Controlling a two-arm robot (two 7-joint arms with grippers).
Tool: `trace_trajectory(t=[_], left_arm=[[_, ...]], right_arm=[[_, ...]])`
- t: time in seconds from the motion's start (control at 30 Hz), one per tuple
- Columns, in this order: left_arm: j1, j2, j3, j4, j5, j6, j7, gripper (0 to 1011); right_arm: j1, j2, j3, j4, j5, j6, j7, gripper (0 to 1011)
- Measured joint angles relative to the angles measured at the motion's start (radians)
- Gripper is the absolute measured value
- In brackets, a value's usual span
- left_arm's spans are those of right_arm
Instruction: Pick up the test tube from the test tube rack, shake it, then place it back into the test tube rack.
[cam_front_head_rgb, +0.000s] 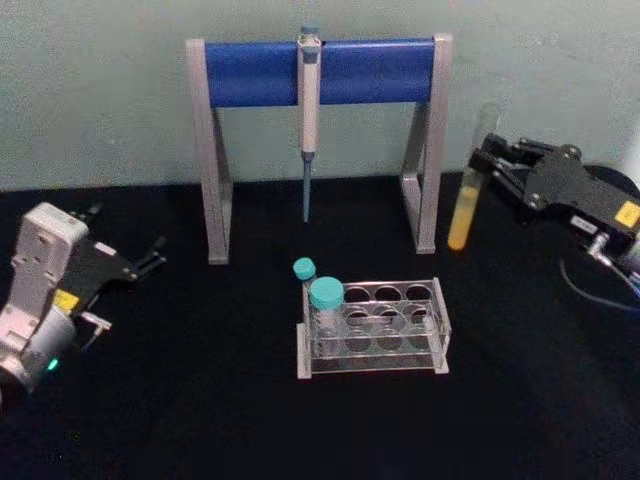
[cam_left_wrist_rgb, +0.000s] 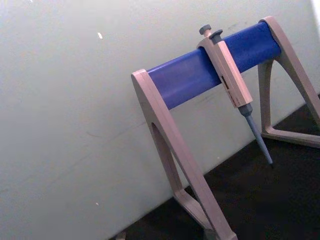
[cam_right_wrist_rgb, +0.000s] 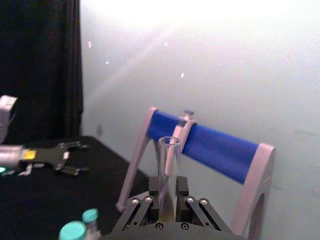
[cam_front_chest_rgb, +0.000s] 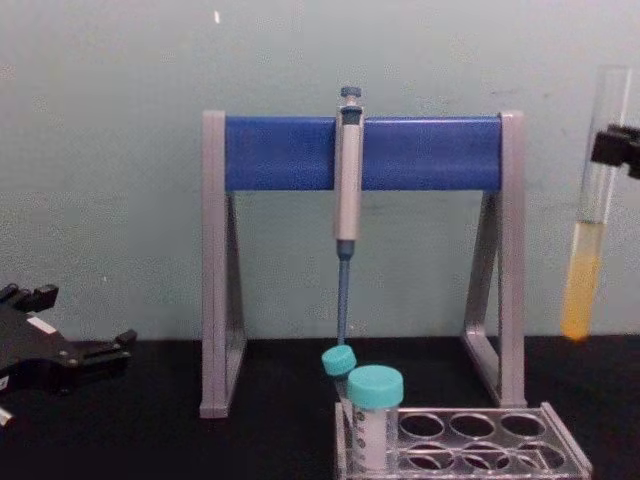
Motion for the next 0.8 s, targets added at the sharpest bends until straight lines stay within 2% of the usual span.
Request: trace_trajectory(t=[0.03,0.1,0.27,0.4,0.6,0.8], left_arm=[[0.000,0.000,0.000,0.000,0.000,0.000,0.000,1001],[0.000,0.000,0.000,0.000,0.000,0.000,0.000,1001],[0.000,0.000,0.000,0.000,0.000,0.000,0.000,1001],[0.000,0.000,0.000,0.000,0.000,0.000,0.000,1001],[0.000,0.000,0.000,0.000,0.000,0.000,0.000,1001],[0.000,0.000,0.000,0.000,0.000,0.000,0.000,1001]], right_arm=[[0.006,-0.020,0.001,0.004,-0.014,-0.012,-0.023,211],[0.010,-0.037,0.000,0.008,-0.019,-0.019,-0.032,211],[0.026,-0.082,-0.009,0.016,-0.008,-0.026,-0.019,211],[0.034,-0.095,-0.023,0.017,0.016,-0.022,0.018,211],[0.037,-0.092,-0.048,0.018,0.040,-0.020,0.072,211],[0.039,-0.088,-0.060,0.021,0.050,-0.022,0.087,211]])
